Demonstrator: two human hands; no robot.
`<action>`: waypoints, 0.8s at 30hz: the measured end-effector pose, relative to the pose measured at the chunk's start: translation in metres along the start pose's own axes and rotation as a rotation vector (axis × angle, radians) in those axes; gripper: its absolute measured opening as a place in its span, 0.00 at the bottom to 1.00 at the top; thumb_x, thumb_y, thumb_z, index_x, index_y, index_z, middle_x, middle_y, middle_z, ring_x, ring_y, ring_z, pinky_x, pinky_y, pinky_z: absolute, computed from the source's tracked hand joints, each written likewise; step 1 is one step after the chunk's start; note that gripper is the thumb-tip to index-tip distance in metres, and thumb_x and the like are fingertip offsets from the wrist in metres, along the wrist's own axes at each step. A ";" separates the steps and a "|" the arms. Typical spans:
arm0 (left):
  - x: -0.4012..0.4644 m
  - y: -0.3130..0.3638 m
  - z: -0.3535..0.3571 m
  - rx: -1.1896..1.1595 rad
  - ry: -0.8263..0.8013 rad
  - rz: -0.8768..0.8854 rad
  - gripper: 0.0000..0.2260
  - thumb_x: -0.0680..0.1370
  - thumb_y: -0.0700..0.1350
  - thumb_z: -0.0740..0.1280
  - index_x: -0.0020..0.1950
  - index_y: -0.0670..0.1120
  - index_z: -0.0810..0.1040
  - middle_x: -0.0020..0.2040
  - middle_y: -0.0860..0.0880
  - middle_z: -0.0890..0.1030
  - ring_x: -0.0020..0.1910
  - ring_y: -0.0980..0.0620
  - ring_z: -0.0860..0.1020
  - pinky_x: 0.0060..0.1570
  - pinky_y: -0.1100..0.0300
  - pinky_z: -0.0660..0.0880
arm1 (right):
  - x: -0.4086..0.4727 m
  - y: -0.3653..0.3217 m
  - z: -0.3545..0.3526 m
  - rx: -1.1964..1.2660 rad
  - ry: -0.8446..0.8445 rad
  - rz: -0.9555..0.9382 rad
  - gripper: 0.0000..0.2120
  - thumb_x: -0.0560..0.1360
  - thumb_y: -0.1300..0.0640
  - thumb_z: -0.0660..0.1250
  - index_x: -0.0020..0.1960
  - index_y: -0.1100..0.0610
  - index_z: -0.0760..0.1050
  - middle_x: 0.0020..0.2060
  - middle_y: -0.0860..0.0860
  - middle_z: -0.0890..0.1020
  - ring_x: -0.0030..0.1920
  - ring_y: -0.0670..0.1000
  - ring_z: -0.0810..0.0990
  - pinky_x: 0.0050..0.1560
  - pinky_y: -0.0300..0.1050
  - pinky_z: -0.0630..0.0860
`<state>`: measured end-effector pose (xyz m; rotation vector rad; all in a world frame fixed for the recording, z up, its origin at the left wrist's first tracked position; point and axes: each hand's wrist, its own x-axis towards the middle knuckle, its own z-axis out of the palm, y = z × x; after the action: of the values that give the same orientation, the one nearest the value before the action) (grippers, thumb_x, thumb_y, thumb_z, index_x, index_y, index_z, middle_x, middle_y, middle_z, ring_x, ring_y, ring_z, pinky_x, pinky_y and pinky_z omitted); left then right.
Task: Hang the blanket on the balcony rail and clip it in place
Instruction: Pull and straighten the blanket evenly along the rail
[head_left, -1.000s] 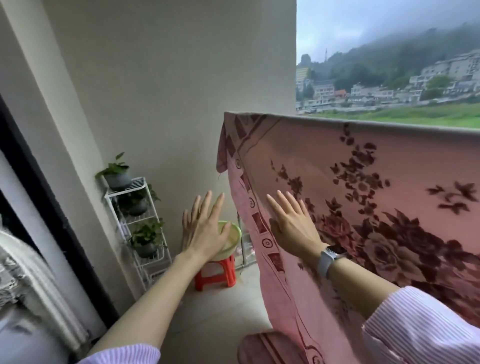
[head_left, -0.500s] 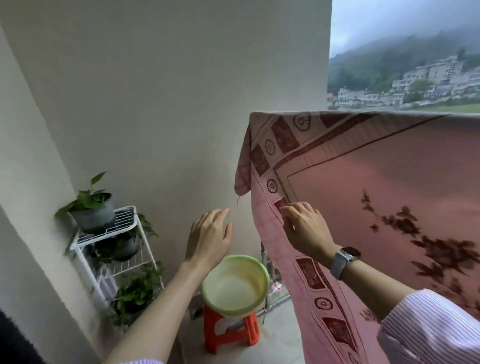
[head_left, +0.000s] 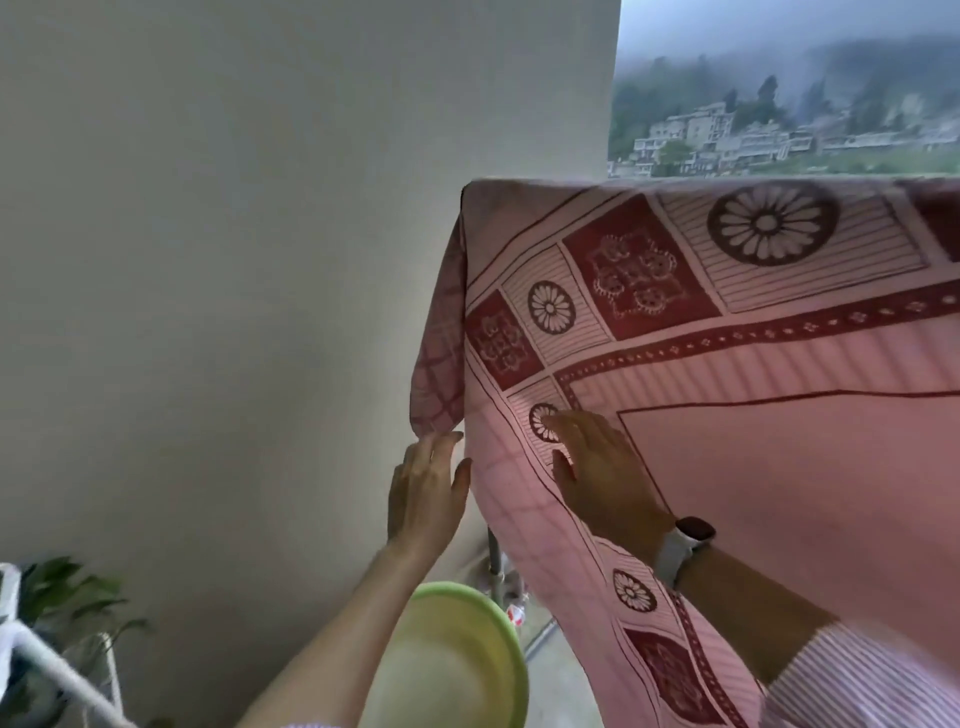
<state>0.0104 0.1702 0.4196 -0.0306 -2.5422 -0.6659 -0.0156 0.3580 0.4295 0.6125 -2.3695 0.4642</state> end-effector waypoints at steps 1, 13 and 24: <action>0.021 -0.010 0.014 -0.024 -0.004 -0.014 0.14 0.76 0.41 0.63 0.61 0.41 0.72 0.59 0.41 0.76 0.57 0.39 0.73 0.54 0.46 0.71 | 0.010 0.005 0.016 -0.008 0.014 0.004 0.17 0.70 0.62 0.63 0.59 0.58 0.72 0.55 0.55 0.79 0.56 0.55 0.76 0.56 0.52 0.74; 0.197 -0.043 0.121 -0.331 0.050 -0.109 0.33 0.71 0.67 0.52 0.66 0.46 0.69 0.61 0.44 0.77 0.60 0.42 0.74 0.63 0.44 0.68 | 0.086 0.031 0.089 -0.362 -0.024 -0.085 0.24 0.68 0.63 0.67 0.64 0.57 0.69 0.65 0.58 0.72 0.69 0.55 0.62 0.72 0.54 0.54; 0.222 -0.075 0.029 -0.524 0.131 0.180 0.06 0.74 0.43 0.68 0.41 0.40 0.78 0.38 0.45 0.80 0.34 0.52 0.72 0.31 0.68 0.63 | 0.161 -0.025 0.059 -0.635 -0.032 -0.017 0.33 0.67 0.50 0.71 0.67 0.59 0.62 0.56 0.56 0.77 0.51 0.55 0.78 0.46 0.51 0.78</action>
<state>-0.2073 0.0947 0.4708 -0.3775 -2.1451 -1.1942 -0.1422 0.2605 0.4966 0.3389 -2.3530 -0.3093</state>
